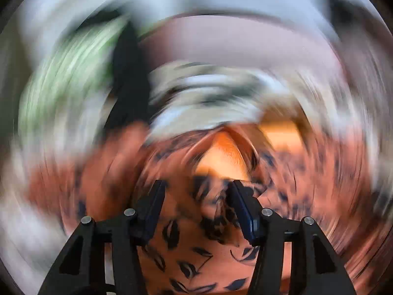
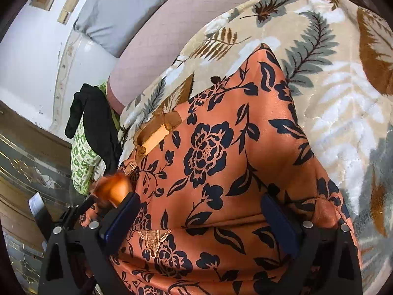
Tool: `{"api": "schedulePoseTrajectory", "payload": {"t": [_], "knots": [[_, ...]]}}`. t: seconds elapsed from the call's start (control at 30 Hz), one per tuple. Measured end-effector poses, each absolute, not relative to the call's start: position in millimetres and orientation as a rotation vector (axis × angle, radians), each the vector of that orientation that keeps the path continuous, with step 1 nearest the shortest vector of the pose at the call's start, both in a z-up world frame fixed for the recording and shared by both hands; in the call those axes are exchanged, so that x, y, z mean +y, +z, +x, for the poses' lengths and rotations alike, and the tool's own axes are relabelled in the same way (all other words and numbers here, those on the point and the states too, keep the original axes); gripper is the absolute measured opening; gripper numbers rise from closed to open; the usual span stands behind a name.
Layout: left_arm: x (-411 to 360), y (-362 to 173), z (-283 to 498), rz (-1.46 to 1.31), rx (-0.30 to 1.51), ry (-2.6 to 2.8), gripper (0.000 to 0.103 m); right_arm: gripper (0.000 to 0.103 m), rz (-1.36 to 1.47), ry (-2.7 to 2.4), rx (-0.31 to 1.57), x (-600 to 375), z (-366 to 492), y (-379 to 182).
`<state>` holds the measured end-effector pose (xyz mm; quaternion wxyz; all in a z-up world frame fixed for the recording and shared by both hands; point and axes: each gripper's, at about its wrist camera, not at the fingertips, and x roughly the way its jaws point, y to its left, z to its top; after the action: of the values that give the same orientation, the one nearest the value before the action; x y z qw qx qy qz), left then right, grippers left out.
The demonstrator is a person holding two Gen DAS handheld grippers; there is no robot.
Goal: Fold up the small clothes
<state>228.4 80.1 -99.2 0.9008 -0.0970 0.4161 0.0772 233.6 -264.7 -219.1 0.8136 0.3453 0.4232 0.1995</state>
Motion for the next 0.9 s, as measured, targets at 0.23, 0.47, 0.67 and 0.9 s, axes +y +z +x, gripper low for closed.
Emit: {"api": "schedulePoseTrajectory", "payload": {"t": [0.23, 0.47, 0.67, 0.9], "knots": [[129.3, -139.1, 211.6, -0.397, 0.932, 0.163, 0.057, 0.100, 0.800, 0.450, 0.918, -274.7, 235.4, -221.8], [136.4, -139.1, 205.8, -0.500, 0.913, 0.206, 0.057, 0.100, 0.864, 0.389, 0.906, -308.8, 228.4, -215.8], [108.9, -80.8, 170.4, -0.355, 0.715, 0.300, 0.064, 0.100, 0.842, 0.328, 0.869, -339.7, 228.2, -200.1], [43.6, -91.5, 207.2, -0.109, 0.786, 0.026, 0.074, 0.099, 0.687, 0.339, 0.996, -323.7, 287.0, -211.7]]}}
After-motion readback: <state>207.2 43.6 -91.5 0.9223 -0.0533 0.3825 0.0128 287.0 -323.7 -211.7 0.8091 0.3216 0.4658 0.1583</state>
